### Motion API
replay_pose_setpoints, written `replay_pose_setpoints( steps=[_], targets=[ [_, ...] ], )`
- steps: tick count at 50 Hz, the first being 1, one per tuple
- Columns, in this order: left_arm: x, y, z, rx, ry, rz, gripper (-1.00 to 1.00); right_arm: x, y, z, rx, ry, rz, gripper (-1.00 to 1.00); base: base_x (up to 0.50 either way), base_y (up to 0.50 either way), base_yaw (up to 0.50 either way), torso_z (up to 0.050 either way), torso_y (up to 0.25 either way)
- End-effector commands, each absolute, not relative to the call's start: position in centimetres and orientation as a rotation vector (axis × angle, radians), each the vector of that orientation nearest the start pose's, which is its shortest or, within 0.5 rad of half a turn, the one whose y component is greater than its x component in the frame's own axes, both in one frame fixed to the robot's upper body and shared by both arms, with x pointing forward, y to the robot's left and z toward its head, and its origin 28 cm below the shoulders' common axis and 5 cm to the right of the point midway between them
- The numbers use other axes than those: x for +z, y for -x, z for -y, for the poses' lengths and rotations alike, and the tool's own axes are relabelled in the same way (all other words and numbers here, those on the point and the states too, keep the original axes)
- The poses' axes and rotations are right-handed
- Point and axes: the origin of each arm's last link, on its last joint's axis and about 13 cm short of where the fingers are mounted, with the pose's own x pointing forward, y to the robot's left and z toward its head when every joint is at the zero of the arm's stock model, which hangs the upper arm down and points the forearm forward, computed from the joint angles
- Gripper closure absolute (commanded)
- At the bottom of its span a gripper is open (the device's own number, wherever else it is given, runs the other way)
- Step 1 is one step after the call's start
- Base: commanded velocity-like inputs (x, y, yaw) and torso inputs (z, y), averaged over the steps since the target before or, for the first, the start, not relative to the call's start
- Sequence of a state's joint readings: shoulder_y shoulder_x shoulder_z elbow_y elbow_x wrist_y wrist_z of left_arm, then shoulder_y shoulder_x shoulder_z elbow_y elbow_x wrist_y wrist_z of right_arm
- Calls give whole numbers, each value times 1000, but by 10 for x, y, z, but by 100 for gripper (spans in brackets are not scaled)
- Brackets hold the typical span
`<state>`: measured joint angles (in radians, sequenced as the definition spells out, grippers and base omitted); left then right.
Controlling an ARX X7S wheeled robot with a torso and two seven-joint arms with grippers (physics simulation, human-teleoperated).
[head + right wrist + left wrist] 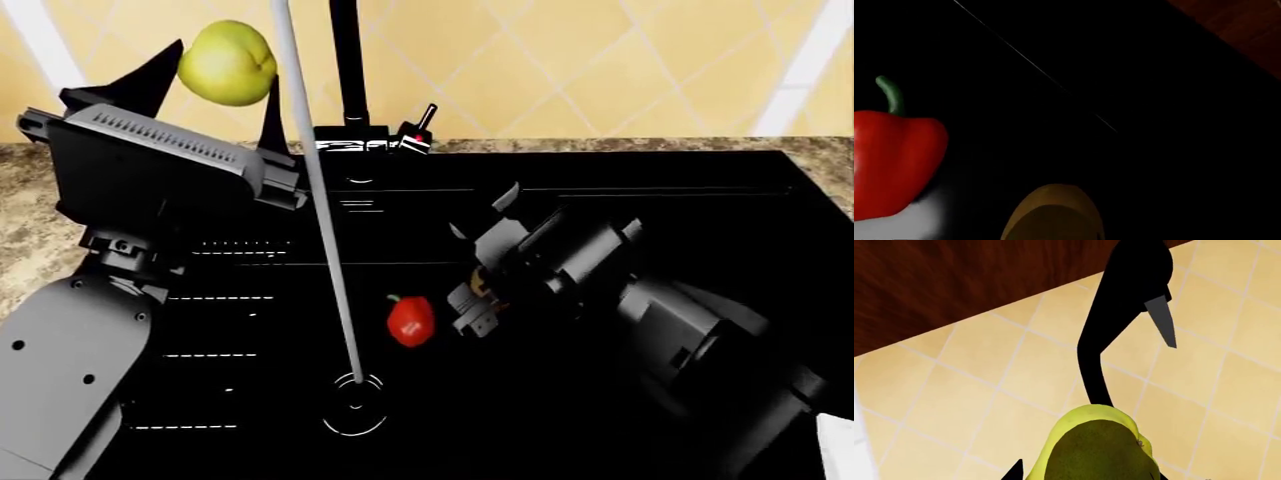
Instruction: Pick the pears and kiwis from the sink and place them in one bowl. Place the bell pepper in the other bowl. Then turn off the sink faucet.
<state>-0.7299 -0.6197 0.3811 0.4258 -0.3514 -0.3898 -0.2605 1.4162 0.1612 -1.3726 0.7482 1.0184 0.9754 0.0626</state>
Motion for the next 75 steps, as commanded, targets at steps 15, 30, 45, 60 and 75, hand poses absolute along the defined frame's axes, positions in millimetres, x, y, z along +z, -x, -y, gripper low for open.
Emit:
replay_pose_setpoints(
  steps=[15,30,45,60,75],
  targets=[
    [205,-273,-245,-140,-289,471,100,226,-349,49,432,667,-608,100,0,0,0,0,-7],
    [204,-272,-245,-146,-281,466,100,248,-325,58,410,637,-510,100,0,0,0,0,107],
    [204,-271,-246,-137,-271,460,100,267,-271,86,325,508,-189,100,0,0,0,0,250],
    [209,-259,-247,-113,-289,470,100,271,-231,93,265,438,-80,100,-360,7,0,0,83],
    [206,-257,-243,-117,-308,487,100,277,-221,95,255,370,24,100,-500,9,0,0,0]
  ],
)
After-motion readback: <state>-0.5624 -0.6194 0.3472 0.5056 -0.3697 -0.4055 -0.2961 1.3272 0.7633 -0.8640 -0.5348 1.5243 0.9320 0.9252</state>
